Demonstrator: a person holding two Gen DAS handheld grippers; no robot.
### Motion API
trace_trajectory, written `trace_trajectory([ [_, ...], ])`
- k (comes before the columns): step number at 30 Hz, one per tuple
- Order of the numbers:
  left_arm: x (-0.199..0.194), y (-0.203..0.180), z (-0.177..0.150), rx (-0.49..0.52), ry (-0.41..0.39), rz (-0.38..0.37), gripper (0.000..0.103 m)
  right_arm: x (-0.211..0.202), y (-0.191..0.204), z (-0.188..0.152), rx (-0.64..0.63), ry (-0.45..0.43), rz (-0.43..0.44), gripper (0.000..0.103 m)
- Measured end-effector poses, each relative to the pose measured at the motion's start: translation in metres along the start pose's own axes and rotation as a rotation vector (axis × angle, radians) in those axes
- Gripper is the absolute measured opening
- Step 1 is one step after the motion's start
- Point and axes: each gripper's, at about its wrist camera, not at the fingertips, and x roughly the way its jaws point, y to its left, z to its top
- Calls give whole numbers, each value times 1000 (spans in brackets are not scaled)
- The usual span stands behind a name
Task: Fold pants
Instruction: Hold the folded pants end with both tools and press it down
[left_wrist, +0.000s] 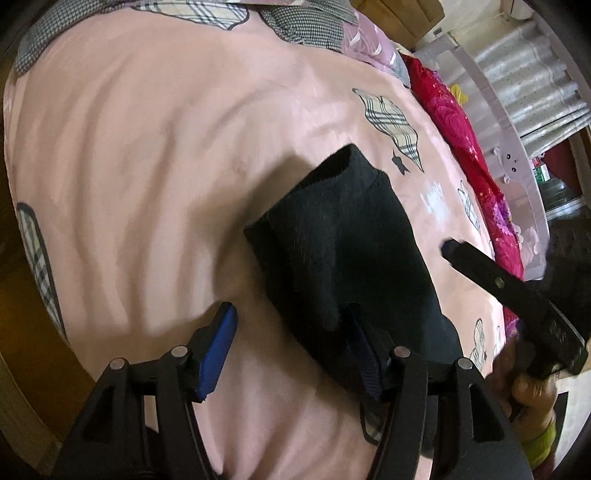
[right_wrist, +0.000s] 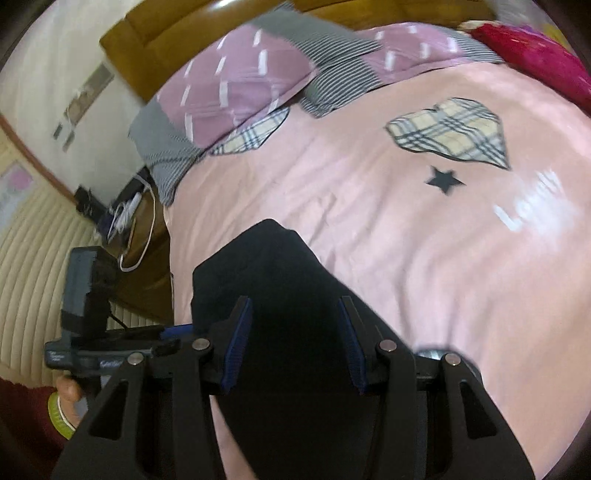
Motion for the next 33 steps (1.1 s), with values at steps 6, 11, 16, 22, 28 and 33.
trace_trajectory([
  [6,7,2,8,-10,-21,-13,60,40,-3,24,-63,107,50,49],
  [11,11,7,9,-23,-36,-40,60,66,-11,34,-77,172,80,49],
  [16,16,10,15,-41,-50,-46,46,86,-14,37,-81,220,117,41],
  [22,13,0,16,6,-76,-98,20,72,-9,33,-70,173,132,25],
  [28,-23,-46,2,147,-150,-114,18,19,-8,20,-26,33,195,22],
  [33,-52,-97,-12,255,-182,-173,18,-42,-11,5,-6,-87,214,22],
])
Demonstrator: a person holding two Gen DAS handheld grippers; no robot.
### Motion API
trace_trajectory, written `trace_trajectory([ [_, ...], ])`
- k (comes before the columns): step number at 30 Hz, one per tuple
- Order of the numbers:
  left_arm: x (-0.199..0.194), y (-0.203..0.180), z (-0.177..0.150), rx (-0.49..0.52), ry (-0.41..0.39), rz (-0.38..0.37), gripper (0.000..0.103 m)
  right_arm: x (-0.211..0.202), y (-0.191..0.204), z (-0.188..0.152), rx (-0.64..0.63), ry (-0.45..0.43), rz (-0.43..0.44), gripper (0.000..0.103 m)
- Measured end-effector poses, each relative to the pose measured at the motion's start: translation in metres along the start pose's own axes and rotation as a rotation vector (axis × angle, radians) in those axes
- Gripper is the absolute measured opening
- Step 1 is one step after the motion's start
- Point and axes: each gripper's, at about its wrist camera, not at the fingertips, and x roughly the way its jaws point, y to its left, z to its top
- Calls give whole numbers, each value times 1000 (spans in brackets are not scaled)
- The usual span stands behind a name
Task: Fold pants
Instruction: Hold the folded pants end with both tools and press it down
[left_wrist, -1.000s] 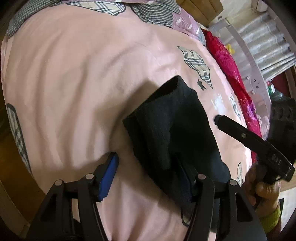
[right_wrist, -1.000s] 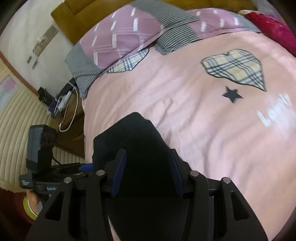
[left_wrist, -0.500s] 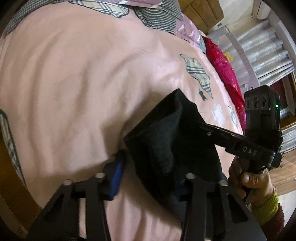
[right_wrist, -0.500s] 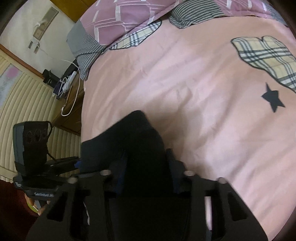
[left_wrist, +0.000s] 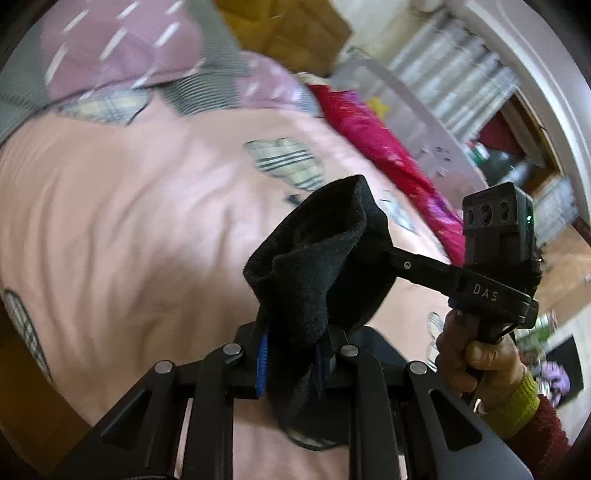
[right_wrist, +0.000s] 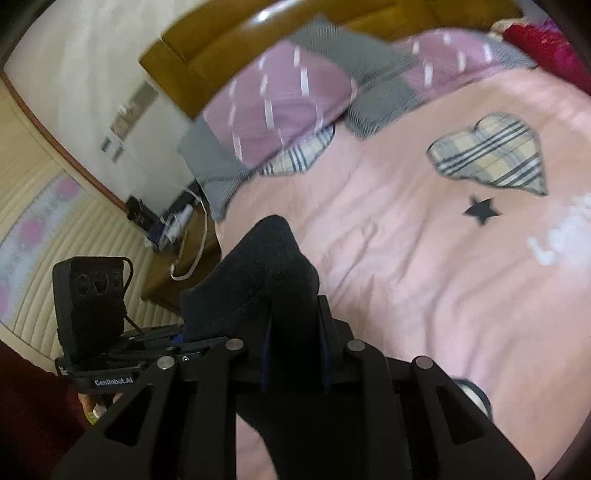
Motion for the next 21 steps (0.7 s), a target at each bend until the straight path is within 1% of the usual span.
trace_trajectory([
  [2,-3,-20,0,36,-3,-28,18,-28,3,-8,0,-50,-7,22],
  [6,-3,-63,-9,108,14,-97,18,-74,2,-26,15,-122,-37,22],
  [8,0,-91,-16,165,28,-123,18,-100,0,-42,28,-159,-58,22],
  [12,9,-133,-30,237,57,-166,18,-141,-6,-73,62,-228,-86,22],
  [18,28,-182,-66,352,130,-189,18,-176,-22,-117,134,-297,-129,21],
  [21,36,-205,-83,414,156,-195,18,-192,-30,-142,177,-343,-133,21],
])
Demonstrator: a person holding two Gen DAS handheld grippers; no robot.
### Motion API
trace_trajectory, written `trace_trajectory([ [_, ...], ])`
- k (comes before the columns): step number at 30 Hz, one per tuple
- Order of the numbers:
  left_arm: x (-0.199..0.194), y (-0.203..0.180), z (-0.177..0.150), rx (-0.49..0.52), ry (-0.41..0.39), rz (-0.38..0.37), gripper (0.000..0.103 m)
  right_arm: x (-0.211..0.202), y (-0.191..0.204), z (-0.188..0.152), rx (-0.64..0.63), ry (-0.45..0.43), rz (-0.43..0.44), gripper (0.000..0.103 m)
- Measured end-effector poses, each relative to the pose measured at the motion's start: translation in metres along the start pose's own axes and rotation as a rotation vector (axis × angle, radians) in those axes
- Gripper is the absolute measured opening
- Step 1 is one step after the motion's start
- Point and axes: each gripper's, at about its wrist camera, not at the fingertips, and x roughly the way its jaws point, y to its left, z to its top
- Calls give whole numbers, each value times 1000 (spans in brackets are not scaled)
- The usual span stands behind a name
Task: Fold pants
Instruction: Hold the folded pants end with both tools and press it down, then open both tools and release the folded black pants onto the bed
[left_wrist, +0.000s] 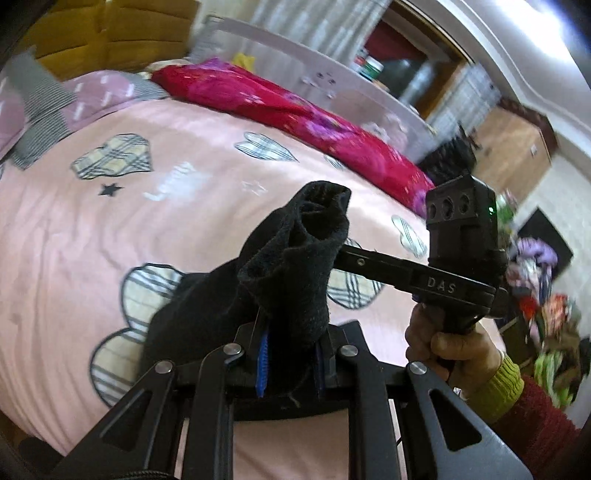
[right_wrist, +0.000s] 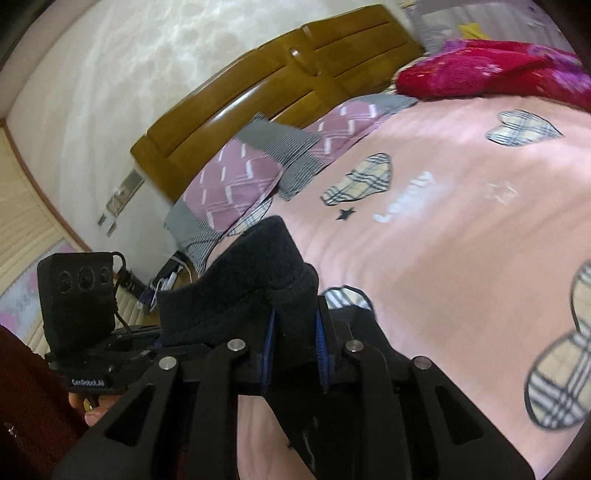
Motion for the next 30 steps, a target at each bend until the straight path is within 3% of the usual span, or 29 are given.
trace_trajectory([
  [9,37,-43,-31,109,93,-6,18,-33,-30,-33,81,-55,-33,20],
  [20,80,-66,-62,198,202,-30,18,-53,-61,-73,152,-64,-85,19],
  [26,99,-68,-77,222,252,-60,20,-63,-75,-93,215,-39,-179,23],
  [30,101,-68,-81,226,268,-71,24,-84,-77,-107,278,-77,-273,24],
])
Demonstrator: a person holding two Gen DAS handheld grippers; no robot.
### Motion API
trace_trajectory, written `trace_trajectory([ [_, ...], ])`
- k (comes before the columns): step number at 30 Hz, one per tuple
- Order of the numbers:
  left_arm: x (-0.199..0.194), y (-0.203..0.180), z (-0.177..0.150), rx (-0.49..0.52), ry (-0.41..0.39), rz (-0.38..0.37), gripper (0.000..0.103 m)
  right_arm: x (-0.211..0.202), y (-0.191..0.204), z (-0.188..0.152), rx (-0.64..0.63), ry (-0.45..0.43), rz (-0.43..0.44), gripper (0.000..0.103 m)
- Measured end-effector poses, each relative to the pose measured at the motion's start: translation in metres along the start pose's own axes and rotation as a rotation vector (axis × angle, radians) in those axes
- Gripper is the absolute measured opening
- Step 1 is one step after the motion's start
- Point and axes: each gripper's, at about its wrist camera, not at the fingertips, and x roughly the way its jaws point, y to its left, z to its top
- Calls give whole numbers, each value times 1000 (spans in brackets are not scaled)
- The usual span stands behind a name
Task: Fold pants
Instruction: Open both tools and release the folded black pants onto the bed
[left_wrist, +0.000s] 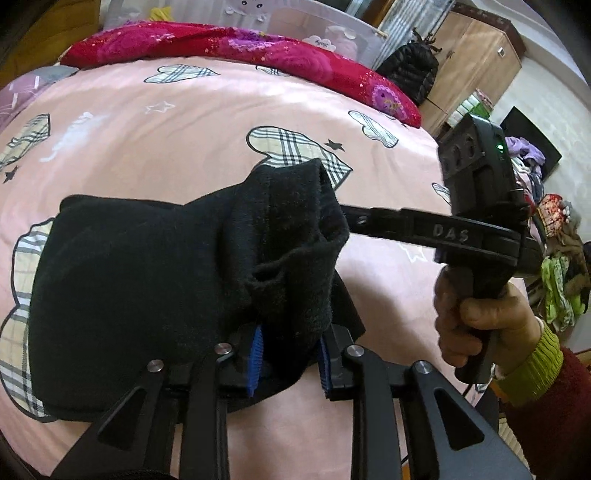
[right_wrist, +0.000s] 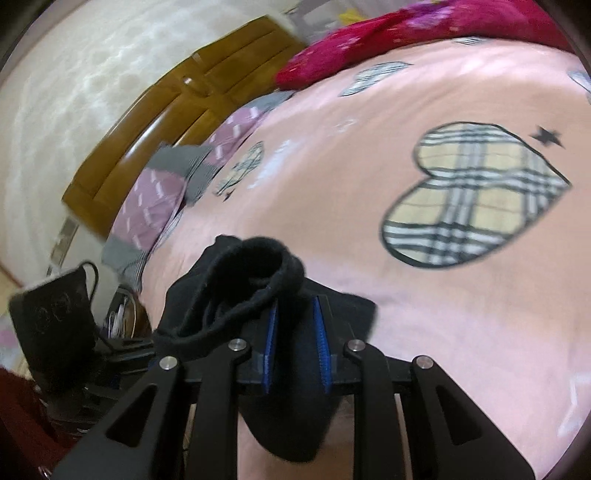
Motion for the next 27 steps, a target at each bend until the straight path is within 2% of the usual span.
trace_trajectory([
  [2,-3,0,-2,-1,7,-25,32,-11,-3,-5,37,-27,-36,32],
  [3,-4,0,-2,-3,9,-39,43,-16,-3,-8,59,-45,-50,42],
  [4,-7,0,-4,-9,16,-64,53,-21,-3,-9,75,-57,-61,56],
  [6,-10,-2,-5,-9,26,-97,56,-34,0,-14,113,-102,-81,68],
  [12,-28,0,-13,-19,9,-90,56,-56,16,-23,153,-185,-106,68],
  [17,-49,16,-12,-40,-27,-50,58,-54,37,-33,143,-201,-194,75],
  [22,-71,45,-11,-105,-63,-8,63,-44,63,-36,105,-195,-298,81],
  [27,-87,86,-1,-195,-85,42,69,-33,79,-35,119,-186,-370,82],
])
